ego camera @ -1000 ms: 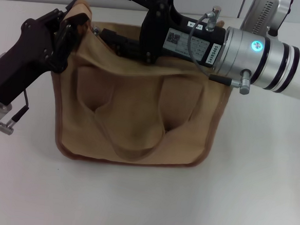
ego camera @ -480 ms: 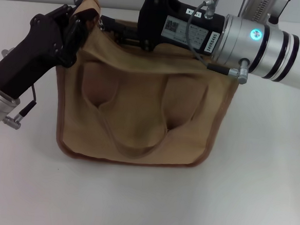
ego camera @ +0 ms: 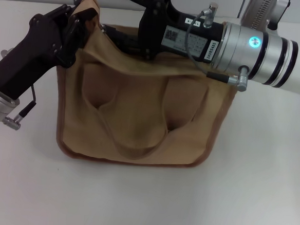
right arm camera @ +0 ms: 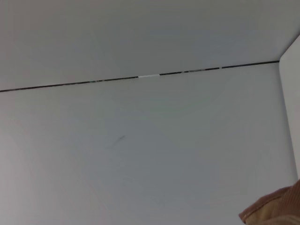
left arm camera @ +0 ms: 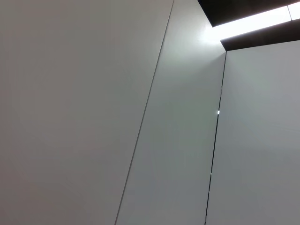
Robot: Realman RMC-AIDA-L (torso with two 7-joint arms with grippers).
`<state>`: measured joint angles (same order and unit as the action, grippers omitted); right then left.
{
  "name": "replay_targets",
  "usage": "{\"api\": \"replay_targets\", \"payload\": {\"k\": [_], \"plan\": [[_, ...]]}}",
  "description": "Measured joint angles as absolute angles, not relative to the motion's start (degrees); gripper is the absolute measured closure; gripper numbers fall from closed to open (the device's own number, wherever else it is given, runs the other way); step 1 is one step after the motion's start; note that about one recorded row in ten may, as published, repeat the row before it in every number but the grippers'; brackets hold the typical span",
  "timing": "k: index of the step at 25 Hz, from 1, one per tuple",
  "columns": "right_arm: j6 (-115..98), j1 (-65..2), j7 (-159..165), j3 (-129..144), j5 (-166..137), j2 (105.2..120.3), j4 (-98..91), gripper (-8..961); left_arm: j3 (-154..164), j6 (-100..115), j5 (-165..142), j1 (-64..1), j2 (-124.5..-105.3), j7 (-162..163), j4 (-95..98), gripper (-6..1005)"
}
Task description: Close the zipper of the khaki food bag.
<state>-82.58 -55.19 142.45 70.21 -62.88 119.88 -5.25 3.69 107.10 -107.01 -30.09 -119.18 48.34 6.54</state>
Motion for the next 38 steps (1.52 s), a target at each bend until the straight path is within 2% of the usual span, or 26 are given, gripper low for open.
{"api": "replay_targets", "payload": {"k": [23, 28, 34, 38], "plan": [[-84.8, -54.8, 139.3, 70.6, -61.9, 119.88, -5.1, 132, 2.7, 107.8, -107.0, -29.5, -119.0, 48.5, 5.9, 922], [-89.3, -50.2, 122.9, 69.1, -59.6, 119.89, -9.0, 132, 2.0, 108.1, -106.9, -29.8, -118.85, 48.7, 6.4, 922], [-92.8, -38.7, 88.0, 69.1, -51.1, 119.97, -20.3, 132, 1.9, 107.5, -106.8, -29.5, -118.82, 48.5, 6.5, 922], [-92.0, -35.7, 64.8, 69.2, -48.9, 119.86, -21.6, 132, 2.0, 107.8, -106.8, -29.1, -118.8, 48.9, 6.4, 922]]}}
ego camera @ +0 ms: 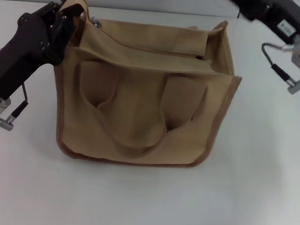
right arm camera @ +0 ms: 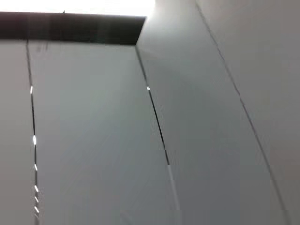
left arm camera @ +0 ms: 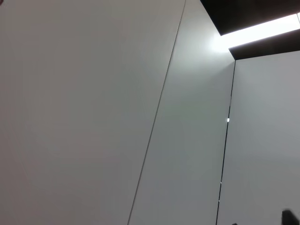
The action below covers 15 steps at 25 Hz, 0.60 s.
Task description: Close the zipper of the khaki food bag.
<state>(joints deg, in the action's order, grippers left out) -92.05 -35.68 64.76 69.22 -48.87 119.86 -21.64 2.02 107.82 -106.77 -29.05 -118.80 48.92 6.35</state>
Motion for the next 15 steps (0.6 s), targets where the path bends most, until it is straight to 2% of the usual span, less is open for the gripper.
{"api": "replay_targets", "payload": {"k": [7, 15], "plan": [[-84.1, -35.4, 28.3, 77.5, -48.7, 119.89, -21.9, 132, 2.0, 108.1, -106.8, -28.9, -118.81, 49.6, 6.0, 921], [-79.9, -34.6, 10.7, 86.4, -48.4, 119.88, -26.7, 133, 2.0, 109.0, -106.8, -29.1, -118.93, 52.6, 5.9, 921]]}}
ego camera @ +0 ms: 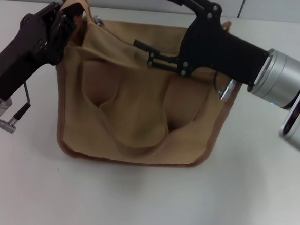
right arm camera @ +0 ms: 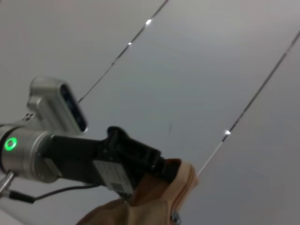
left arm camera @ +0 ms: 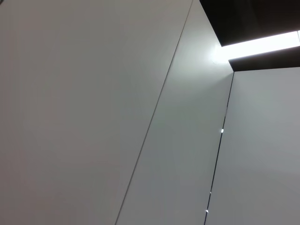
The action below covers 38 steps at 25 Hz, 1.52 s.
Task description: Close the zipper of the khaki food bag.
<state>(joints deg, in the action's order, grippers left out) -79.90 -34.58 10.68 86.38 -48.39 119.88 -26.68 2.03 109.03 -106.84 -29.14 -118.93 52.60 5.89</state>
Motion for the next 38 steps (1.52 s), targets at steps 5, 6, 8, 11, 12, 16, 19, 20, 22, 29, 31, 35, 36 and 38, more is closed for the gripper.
{"api": "replay_targets", "payload": {"k": [5, 6, 8, 11, 12, 16, 19, 20, 22, 29, 31, 35, 36, 38], "plan": [[-77.9, -34.1, 4.7, 90.3, -43.4, 119.87, -28.3, 133, 1.9, 109.0, -106.9, -29.4, -119.01, 53.0, 5.4, 921], [-77.4, -34.1, 4.0, 90.9, -41.7, 119.88, -28.7, 133, 1.8, 109.0, -106.9, -29.4, -119.01, 53.0, 5.4, 921], [-76.6, -34.1, 3.4, 91.3, -40.2, 119.88, -29.5, 133, 1.8, 108.9, -106.9, -29.4, -119.06, 53.0, 5.3, 921], [-74.8, -34.4, 3.2, 91.9, -39.6, 119.87, -30.7, 133, 1.7, 108.7, -106.9, -29.6, -119.11, 53.0, 4.8, 921], [-74.0, -34.5, 3.2, 92.4, -39.6, 119.88, -31.0, 133, 1.7, 108.7, -106.9, -29.6, -119.11, 53.0, 4.6, 921], [-71.2, -34.9, 3.0, 94.9, -39.6, 119.88, -31.8, 133, 1.7, 108.7, -106.8, -29.8, -119.1, 53.0, 4.4, 921], [-70.7, -35.4, 3.0, 96.2, -39.5, 119.88, -31.8, 133, 1.7, 108.8, -106.8, -29.8, -119.09, 53.0, 4.4, 921], [-70.7, -35.4, 3.0, 96.4, -39.5, 119.88, -31.8, 133, 1.7, 108.8, -106.8, -29.8, -119.09, 53.0, 4.4, 921], [-70.5, -35.5, 3.0, 96.5, -39.5, 119.88, -31.8, 133, 1.7, 108.9, -106.8, -29.9, -119.09, 53.0, 4.4, 921], [-68.0, -36.2, 2.9, 97.8, -39.4, 119.88, -32.2, 135, 2.1, 108.9, -106.8, -30.1, -119.09, 53.0, 3.8, 921], [-67.4, -36.2, 2.9, 98.0, -39.4, 119.88, -32.5, 135, 2.2, 109.0, -107.0, -30.3, -119.09, 53.0, 3.8, 921], [-67.1, -36.3, 2.8, 98.1, -39.0, 119.88, -33.4, 134, 2.4, 109.1, -107.0, -30.6, -119.15, 53.1, 3.6, 921], [-67.0, -36.3, 2.8, 98.1, -38.7, 119.88, -33.6, 134, 2.4, 109.1, -107.1, -30.6, -119.16, 53.2, 3.5, 921], [-67.0, -36.5, 2.8, 98.4, -38.2, 119.88, -33.8, 134, 2.4, 109.1, -107.1, -30.7, -119.17, 53.3, 3.5, 921]]}}
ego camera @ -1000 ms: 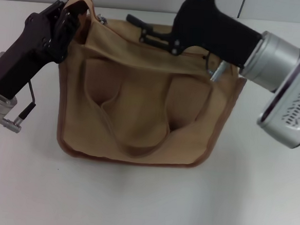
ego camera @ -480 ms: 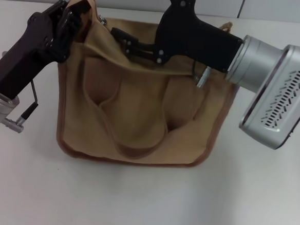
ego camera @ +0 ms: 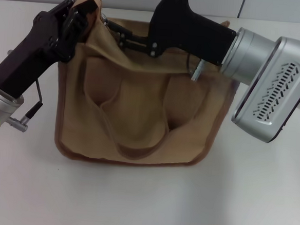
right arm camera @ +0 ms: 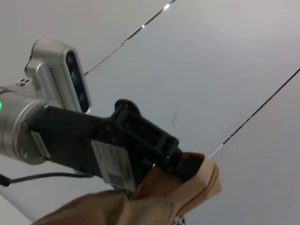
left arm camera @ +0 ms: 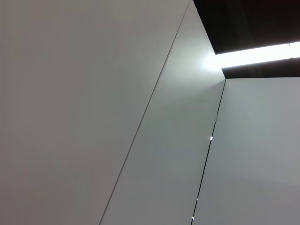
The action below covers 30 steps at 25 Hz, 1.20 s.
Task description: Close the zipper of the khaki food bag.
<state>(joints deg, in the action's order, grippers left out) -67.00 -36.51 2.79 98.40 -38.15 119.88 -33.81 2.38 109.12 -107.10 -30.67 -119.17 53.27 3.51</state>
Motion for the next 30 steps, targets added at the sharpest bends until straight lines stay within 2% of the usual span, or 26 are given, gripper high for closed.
{"api": "replay_targets", "payload": {"k": [27, 30], "plan": [[-63.3, -37.3, -0.8, 102.6, -36.4, 119.88, -34.0, 144, 2.4, 109.2, -107.2, -30.6, -119.18, 53.4, 3.5, 921], [-63.4, -37.1, -3.6, 104.1, -36.3, 119.88, -34.0, 239, 2.4, 109.1, -107.3, -30.6, -119.18, 53.4, 3.5, 920]]}}
